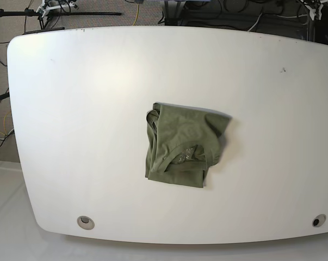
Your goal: Fold the T-shirt properly
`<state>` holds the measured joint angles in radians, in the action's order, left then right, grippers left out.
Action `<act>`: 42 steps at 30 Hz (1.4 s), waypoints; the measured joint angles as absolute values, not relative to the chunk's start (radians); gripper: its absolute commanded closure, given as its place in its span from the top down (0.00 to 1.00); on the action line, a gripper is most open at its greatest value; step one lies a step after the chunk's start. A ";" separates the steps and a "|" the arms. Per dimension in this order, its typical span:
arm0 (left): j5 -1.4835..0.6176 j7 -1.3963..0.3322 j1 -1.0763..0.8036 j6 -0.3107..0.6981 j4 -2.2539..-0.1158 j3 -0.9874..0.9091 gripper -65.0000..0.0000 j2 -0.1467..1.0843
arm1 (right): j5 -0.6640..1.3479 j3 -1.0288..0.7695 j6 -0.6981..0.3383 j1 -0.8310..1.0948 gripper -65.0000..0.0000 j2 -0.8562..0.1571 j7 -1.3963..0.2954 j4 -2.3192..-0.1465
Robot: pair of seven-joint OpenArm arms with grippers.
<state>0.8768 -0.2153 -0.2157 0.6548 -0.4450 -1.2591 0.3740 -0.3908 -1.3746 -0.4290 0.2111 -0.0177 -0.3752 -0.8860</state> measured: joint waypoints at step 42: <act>1.147 0.092 -0.146 0.442 -0.247 -0.666 0.39 0.147 | -1.175 -1.379 -0.419 0.054 0.00 -0.005 0.015 -0.078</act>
<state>1.1473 0.0921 -0.1459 0.4419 -0.2474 -0.6659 0.1474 -1.1751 -1.3792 -0.4187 0.0536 -0.0048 0.0151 -0.0780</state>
